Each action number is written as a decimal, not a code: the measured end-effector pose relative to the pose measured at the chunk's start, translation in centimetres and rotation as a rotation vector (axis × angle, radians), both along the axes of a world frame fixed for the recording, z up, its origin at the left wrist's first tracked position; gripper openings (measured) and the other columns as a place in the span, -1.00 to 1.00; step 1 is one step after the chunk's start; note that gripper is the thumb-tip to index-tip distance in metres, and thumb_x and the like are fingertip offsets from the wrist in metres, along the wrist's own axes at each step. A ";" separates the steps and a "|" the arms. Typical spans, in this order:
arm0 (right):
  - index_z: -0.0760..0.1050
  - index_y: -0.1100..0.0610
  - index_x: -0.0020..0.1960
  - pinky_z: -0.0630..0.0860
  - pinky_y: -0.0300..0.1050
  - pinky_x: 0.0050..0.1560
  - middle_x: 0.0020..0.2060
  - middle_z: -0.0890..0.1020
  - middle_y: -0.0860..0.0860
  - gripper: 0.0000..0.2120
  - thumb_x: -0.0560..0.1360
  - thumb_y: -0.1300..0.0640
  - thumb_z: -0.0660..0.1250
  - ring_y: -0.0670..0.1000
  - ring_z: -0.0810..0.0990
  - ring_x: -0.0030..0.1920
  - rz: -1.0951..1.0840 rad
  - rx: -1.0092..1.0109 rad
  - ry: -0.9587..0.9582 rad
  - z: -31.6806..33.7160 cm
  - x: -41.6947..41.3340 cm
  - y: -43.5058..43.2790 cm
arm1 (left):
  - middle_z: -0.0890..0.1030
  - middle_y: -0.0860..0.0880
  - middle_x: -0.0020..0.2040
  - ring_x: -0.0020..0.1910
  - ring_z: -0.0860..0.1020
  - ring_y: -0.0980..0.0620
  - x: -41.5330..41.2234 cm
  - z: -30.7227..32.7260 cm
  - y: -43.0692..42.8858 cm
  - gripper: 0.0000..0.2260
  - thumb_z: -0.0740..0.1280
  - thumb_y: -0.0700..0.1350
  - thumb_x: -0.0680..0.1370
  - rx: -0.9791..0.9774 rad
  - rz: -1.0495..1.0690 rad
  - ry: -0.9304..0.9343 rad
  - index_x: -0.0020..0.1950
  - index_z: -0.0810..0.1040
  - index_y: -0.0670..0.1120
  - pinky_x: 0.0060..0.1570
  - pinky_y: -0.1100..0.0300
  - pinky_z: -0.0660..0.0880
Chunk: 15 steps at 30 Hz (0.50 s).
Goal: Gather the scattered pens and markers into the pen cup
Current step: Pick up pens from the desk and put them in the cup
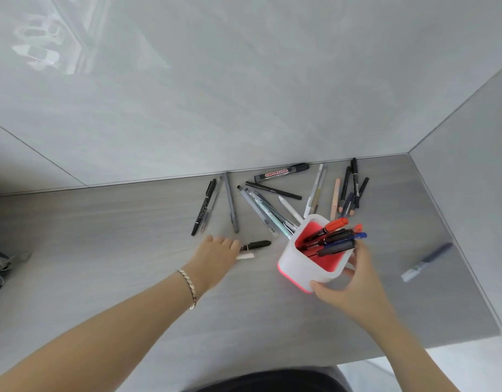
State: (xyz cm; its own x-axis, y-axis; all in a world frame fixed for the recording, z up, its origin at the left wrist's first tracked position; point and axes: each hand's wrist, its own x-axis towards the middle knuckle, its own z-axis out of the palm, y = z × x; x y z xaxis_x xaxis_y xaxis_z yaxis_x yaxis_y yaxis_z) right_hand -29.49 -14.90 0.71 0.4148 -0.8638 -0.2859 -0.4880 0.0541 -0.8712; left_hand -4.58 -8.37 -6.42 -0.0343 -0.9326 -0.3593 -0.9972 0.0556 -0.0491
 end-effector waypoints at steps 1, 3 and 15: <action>0.28 -0.24 0.02 0.47 -0.53 -0.19 -0.03 0.51 -0.29 -0.32 0.21 0.31 0.55 -0.48 0.50 -0.06 0.004 0.002 -0.007 0.1 0.2 0.0 | 0.55 0.01 -0.41 -0.49 0.52 0.02 -0.6 0.3 0.3 -0.56 0.59 -0.12 -0.06 0.034 0.001 0.008 -0.30 0.48 -0.08 -0.52 0.28 0.34; 0.28 -0.23 0.01 0.42 -0.62 -0.19 -0.04 0.51 -0.28 -0.33 0.21 0.34 0.54 -0.50 0.49 -0.08 0.013 0.006 -0.020 0.3 0.4 0.2 | 0.56 -0.09 -0.16 -0.24 0.57 -0.10 -1.5 0.9 1.0 -0.74 0.44 -0.16 0.32 0.013 0.129 0.172 -0.08 0.42 -0.14 -0.37 0.15 0.34; 0.21 -0.45 0.03 0.45 -0.42 -0.05 0.03 0.49 -0.34 -0.24 0.20 0.20 0.54 -0.33 0.50 0.06 0.183 0.091 0.040 -1.4 3.0 2.0 | 0.57 0.07 -0.19 -0.15 0.54 0.22 -1.1 4.9 4.8 -0.88 0.21 -0.28 0.54 -0.678 1.231 1.267 -0.16 0.50 -0.15 -0.07 0.20 0.41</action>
